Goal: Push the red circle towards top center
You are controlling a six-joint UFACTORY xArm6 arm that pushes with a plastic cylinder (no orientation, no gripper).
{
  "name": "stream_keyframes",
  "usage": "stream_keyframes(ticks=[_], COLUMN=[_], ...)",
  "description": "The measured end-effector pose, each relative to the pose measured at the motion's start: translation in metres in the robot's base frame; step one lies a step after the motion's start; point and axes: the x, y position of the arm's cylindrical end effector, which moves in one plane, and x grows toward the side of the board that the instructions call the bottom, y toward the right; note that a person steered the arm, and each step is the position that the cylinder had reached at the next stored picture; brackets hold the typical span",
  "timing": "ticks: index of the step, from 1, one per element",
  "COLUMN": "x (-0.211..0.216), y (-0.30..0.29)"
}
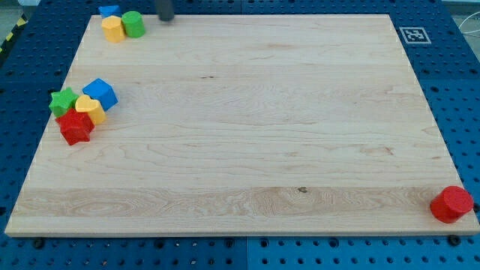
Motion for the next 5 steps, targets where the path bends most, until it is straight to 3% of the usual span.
stream_keyframes(ticks=[1, 3, 5], x=[0.046, 0.187, 0.308], y=[0.09, 0.281, 0.315])
